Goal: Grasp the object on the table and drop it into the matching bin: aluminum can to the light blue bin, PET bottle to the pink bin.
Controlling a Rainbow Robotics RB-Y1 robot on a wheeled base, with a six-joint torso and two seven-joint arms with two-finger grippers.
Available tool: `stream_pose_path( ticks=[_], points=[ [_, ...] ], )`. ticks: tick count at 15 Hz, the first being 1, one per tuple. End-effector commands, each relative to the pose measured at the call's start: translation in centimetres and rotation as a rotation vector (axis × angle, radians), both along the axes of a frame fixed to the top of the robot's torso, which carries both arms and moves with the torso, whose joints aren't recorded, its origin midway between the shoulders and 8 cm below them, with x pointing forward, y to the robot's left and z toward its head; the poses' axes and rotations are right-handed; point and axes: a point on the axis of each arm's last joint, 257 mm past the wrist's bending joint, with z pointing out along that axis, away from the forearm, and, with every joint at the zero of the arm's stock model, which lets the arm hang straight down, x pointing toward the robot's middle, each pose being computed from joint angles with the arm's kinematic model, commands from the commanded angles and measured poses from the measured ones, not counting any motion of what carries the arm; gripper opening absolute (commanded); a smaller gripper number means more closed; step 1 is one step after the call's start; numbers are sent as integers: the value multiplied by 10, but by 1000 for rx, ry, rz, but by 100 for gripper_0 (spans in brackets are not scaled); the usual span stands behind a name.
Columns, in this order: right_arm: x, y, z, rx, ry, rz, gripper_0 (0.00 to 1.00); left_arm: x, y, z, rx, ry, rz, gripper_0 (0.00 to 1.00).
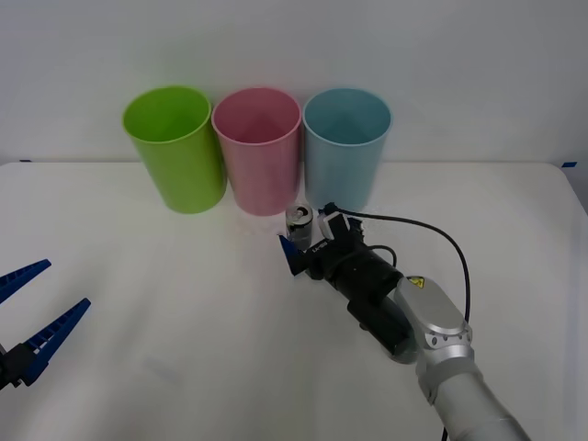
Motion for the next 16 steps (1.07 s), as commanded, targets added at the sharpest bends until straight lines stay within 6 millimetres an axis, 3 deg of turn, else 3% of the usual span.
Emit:
stream_pose_path(
  ticks=[1, 11, 16],
  points=[
    [0, -1, -3, 1, 9, -7, 0, 0, 0, 0, 0, 0, 0, 100],
    [-4, 9, -3, 23, 16, 21, 0, 0, 0, 0, 0, 0, 0, 100],
    [-19, 20, 21, 116, -15, 75, 0, 0, 0, 0, 0, 0, 0, 100]
  ],
)
